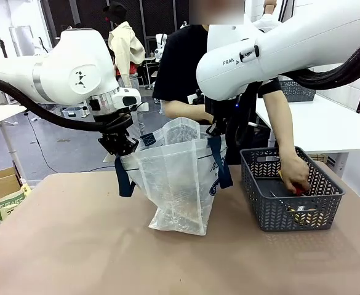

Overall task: Transfer purchased items from the store into the shopping bag.
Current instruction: Move the Reusable shopping bag to the right side of the table.

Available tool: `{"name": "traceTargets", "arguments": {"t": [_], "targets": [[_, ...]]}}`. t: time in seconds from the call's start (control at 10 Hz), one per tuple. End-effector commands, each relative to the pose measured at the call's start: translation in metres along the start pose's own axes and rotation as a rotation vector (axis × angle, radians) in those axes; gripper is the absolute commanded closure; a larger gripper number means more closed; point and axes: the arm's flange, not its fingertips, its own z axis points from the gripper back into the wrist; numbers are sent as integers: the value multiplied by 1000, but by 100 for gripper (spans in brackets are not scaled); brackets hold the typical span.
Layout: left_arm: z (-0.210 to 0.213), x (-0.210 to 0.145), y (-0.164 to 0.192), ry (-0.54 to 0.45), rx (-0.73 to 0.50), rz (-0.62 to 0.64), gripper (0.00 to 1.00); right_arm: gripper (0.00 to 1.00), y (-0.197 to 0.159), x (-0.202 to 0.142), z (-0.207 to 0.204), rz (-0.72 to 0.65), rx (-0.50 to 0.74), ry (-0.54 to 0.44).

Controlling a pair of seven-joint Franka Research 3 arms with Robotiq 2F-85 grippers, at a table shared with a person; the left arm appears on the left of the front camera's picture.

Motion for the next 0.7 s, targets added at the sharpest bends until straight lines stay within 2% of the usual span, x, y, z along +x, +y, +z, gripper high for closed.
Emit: {"name": "traceTargets", "arguments": {"t": [0.0, 0.6], "targets": [[0, -1, 1, 2, 1, 5, 100, 100, -2, -1, -2, -2, -2, 4], [0, -1, 1, 2, 1, 5, 100, 100, -2, -1, -2, -2, -2, 4]]}}
